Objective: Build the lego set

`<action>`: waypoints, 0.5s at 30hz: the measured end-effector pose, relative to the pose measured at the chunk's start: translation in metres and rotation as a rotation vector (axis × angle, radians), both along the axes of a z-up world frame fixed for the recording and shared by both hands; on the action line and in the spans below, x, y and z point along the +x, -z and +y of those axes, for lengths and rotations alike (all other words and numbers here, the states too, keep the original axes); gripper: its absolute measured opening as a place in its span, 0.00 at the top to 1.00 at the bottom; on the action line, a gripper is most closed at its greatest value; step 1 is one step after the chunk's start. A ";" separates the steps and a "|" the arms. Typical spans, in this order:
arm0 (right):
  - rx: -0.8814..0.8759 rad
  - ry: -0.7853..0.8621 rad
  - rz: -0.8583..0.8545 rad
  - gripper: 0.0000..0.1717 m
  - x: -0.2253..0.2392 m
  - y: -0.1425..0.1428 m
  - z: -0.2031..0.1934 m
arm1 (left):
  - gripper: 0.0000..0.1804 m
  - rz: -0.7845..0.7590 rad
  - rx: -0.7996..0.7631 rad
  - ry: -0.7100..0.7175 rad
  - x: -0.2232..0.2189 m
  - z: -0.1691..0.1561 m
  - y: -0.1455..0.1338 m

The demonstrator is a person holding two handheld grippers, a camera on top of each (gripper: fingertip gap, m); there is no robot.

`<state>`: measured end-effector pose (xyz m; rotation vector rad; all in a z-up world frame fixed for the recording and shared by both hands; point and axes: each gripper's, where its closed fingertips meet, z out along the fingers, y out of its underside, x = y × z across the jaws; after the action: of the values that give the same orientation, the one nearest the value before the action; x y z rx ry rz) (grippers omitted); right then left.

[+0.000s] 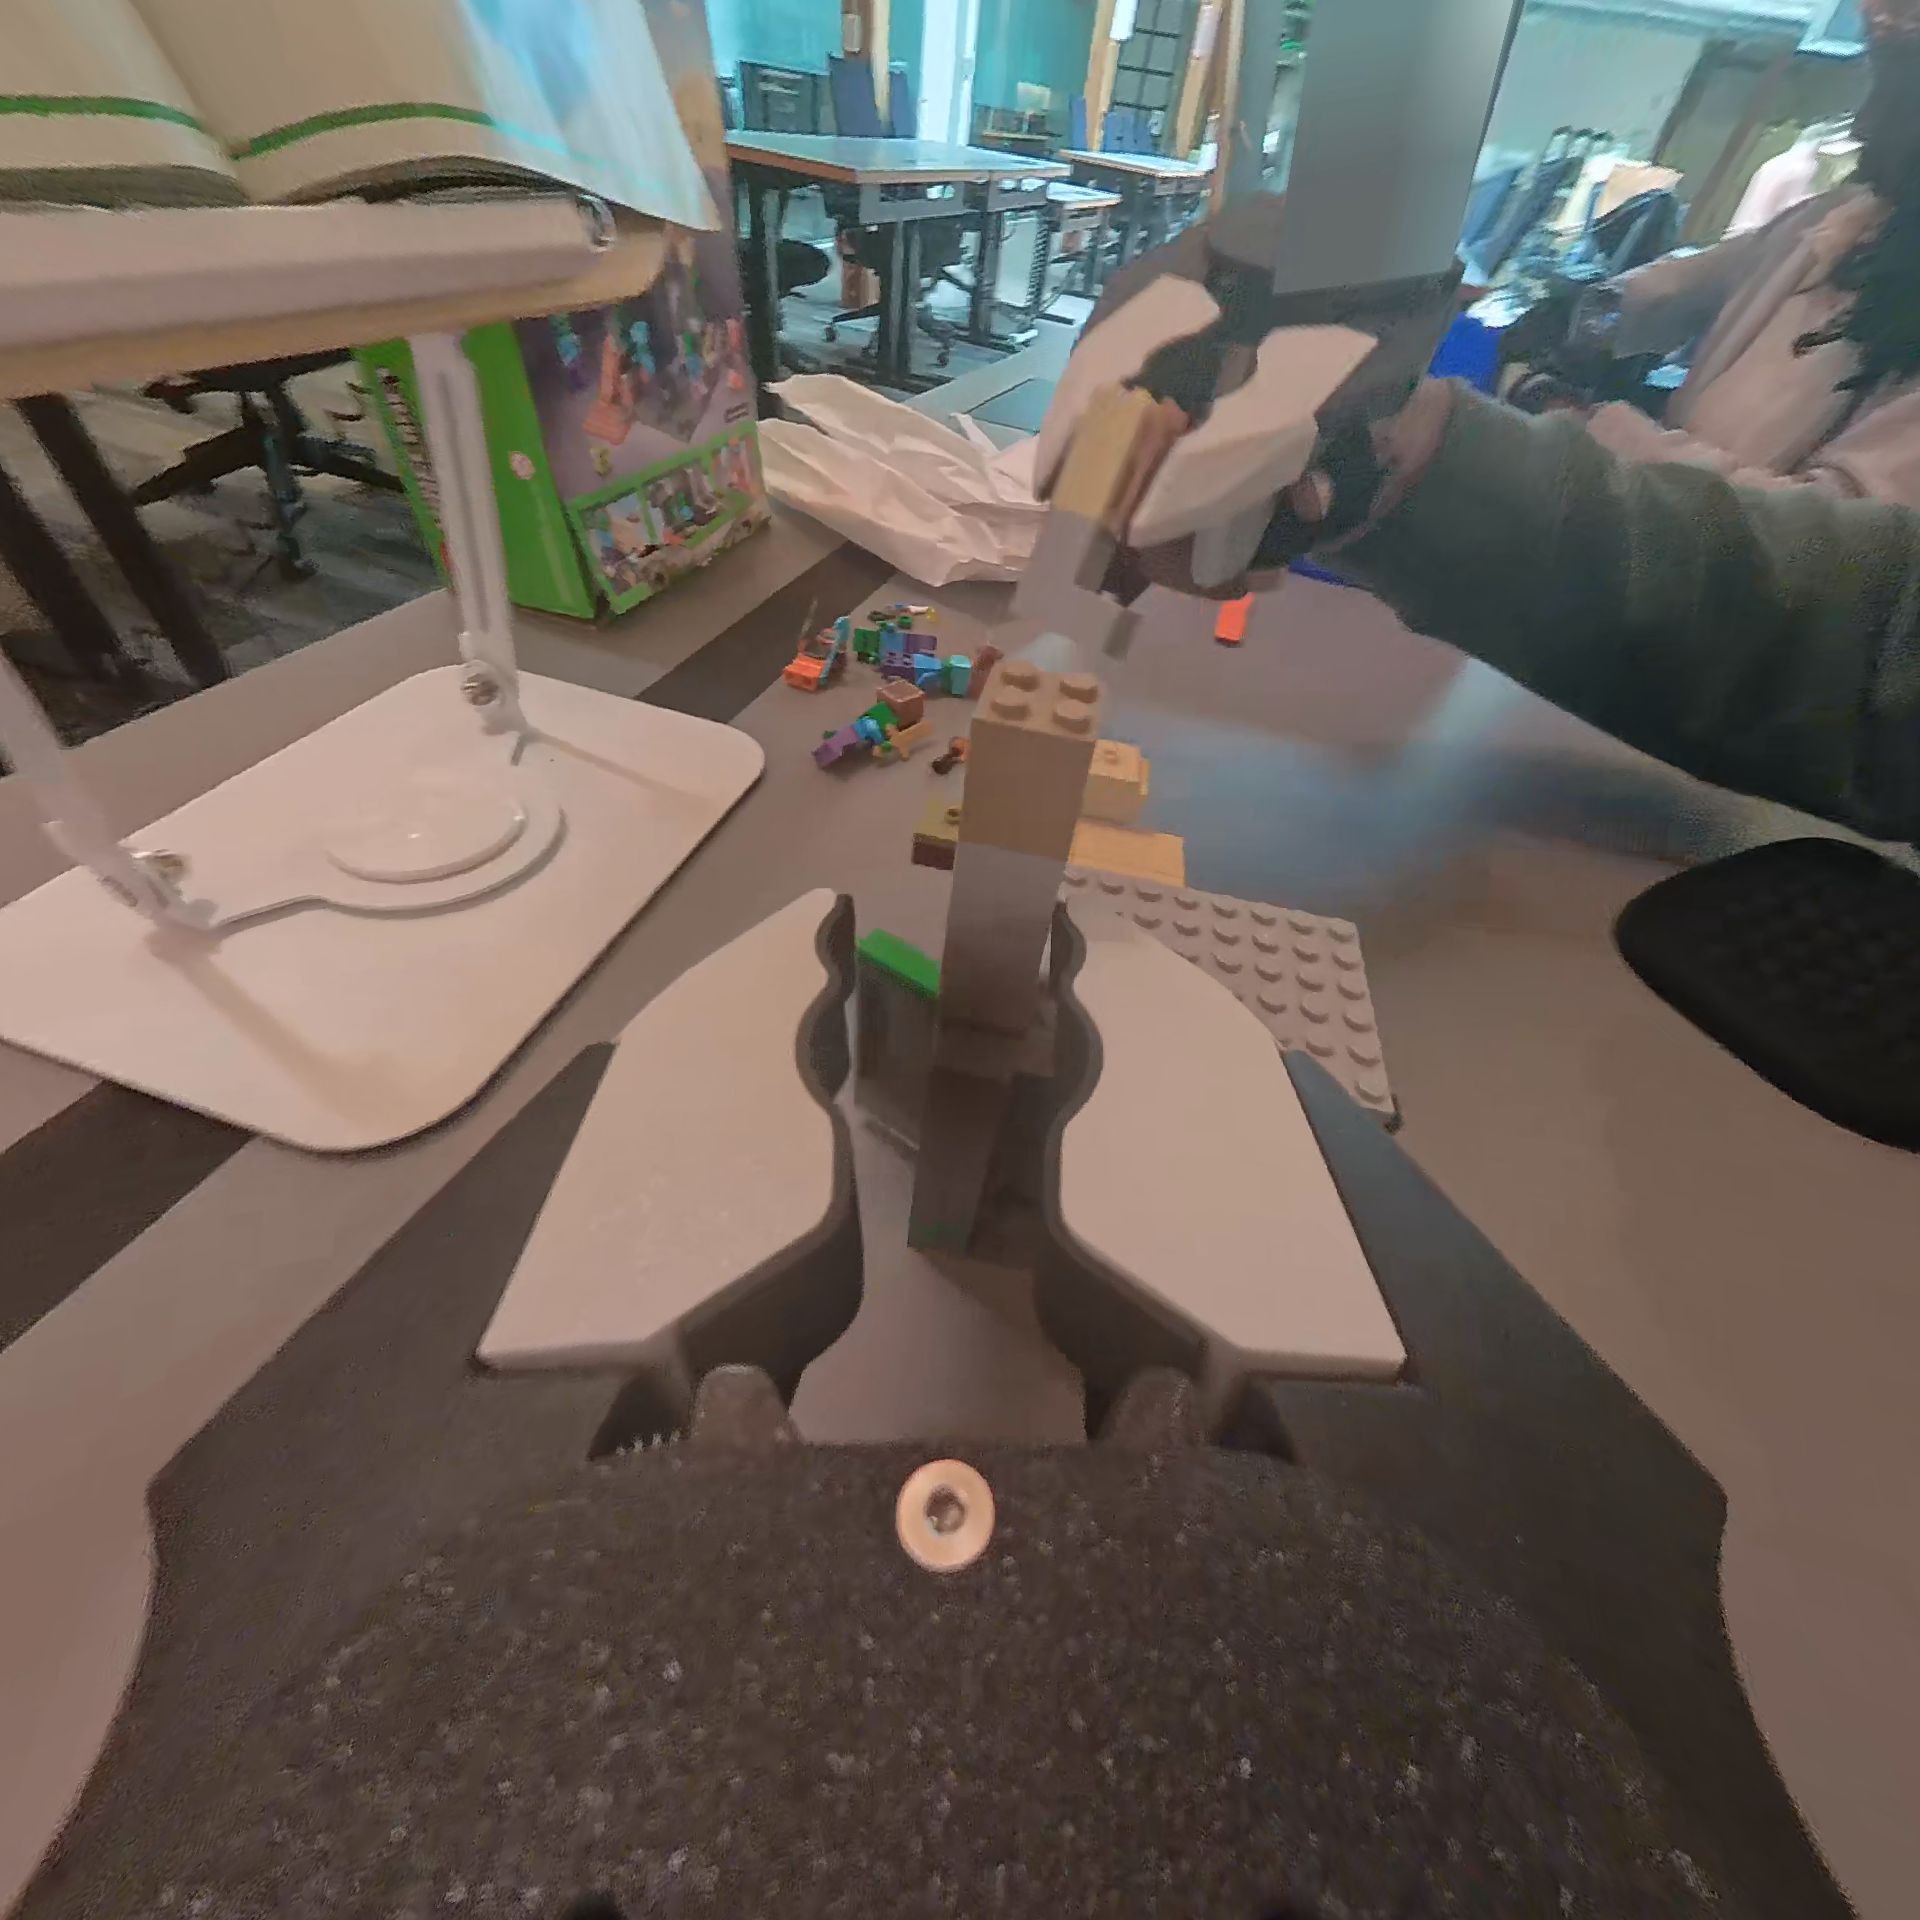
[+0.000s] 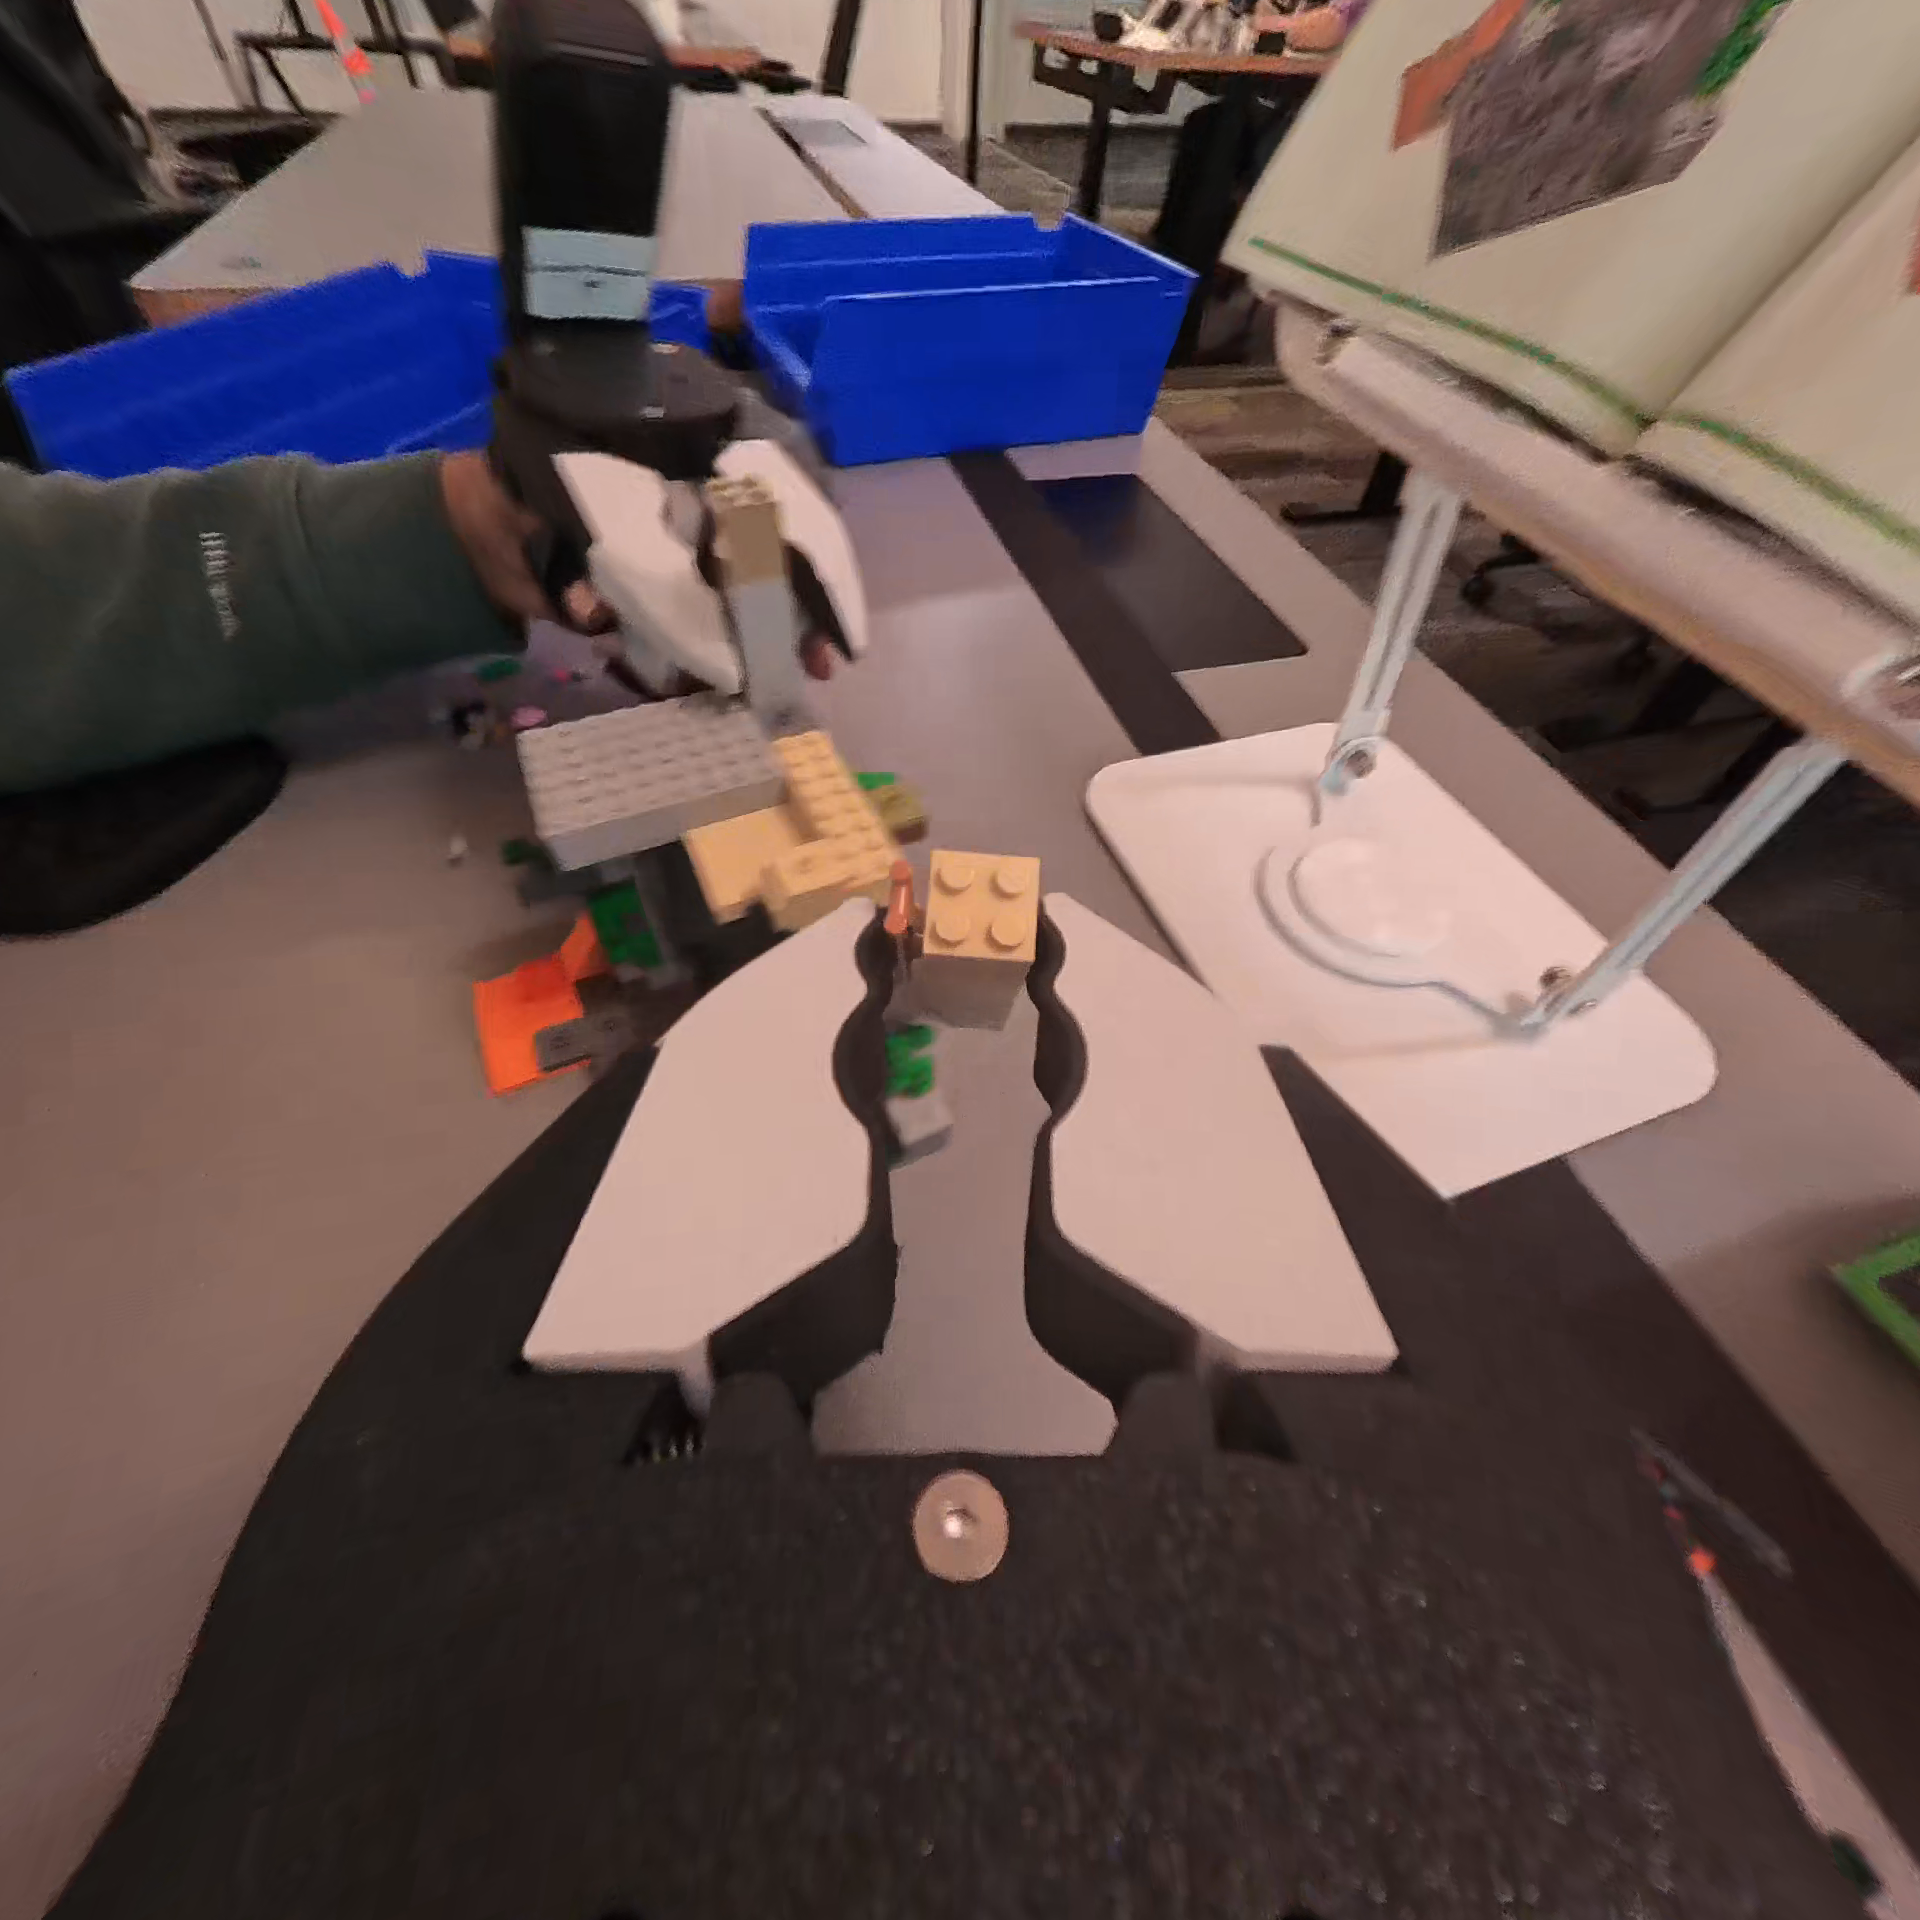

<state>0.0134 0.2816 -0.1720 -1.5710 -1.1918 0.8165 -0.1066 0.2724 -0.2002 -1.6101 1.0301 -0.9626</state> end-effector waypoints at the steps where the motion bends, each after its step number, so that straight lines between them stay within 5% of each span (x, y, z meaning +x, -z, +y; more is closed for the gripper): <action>1: 0.008 0.021 -0.020 0.86 -0.004 -0.001 0.012 | 0.80 0.013 0.014 -0.030 -0.004 0.003 -0.001; 8: 0.012 0.014 -0.196 0.86 -0.033 0.027 0.060 | 0.82 0.084 0.038 -0.130 -0.026 -0.002 -0.019; 15: -0.048 -0.095 -0.250 0.86 -0.045 0.058 0.031 | 0.74 0.444 -0.094 -0.018 -0.024 -0.067 0.021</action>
<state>-0.0315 0.3126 -0.2299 -1.7032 -1.4440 0.7288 -0.1306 0.2055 -0.2212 -1.9605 1.2780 -0.6610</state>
